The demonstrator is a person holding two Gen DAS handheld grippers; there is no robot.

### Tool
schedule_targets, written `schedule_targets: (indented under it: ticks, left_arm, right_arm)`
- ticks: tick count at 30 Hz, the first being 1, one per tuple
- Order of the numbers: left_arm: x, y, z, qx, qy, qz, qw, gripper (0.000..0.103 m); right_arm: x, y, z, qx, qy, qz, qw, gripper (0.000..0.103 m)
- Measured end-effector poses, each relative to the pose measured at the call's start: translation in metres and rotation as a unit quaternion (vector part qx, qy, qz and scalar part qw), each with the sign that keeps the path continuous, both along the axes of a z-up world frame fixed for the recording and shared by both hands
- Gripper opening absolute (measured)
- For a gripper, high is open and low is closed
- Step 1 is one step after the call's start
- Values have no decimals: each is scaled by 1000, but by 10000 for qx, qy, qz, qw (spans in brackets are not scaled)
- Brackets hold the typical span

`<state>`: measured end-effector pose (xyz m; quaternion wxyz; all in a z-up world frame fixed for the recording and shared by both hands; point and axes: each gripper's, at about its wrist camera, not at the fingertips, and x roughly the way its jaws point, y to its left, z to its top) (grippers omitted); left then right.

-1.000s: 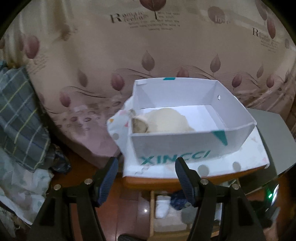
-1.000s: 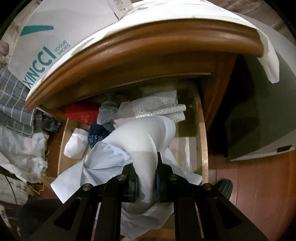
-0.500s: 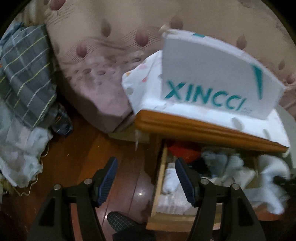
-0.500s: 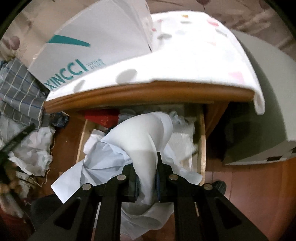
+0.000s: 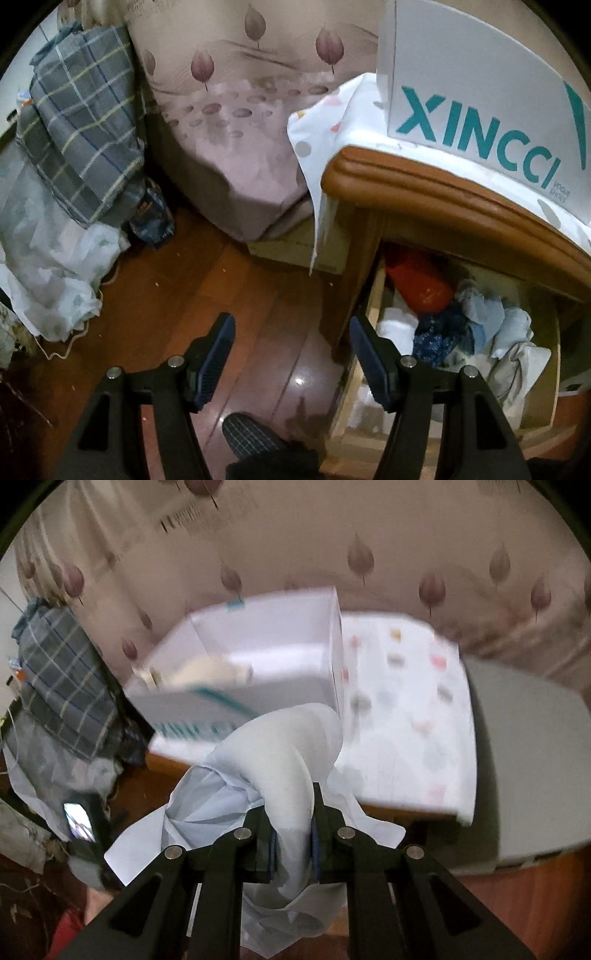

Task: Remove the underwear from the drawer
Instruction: 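Carry white cloth toward the white box with right gripper while left returns to drawer, then open the right gripper to drop the white cloth into the white box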

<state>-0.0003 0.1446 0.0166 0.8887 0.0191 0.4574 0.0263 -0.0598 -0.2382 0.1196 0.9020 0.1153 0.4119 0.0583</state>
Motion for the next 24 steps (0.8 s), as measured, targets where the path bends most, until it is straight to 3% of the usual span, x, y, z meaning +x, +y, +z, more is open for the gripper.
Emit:
schedule_targets:
  ticks: [7, 11, 16, 24]
  left_arm:
    - [-1, 12, 7, 19, -230, 269, 9994, 66]
    - [3, 23, 5, -66, -106, 475, 9988, 66]
    - [7, 37, -4, -264, 101, 719, 9970, 66]
    - [11, 47, -9, -476, 234, 869, 9948, 66]
  right_arm:
    - [43, 6, 75, -230, -708, -136, 9971, 12]
    - [87, 15, 89, -372, -769, -196, 9962, 12]
    - [148, 30, 74, -571, -570, -286, 9963, 12]
    - [211, 47, 6, -813, 203, -228, 9962, 13]
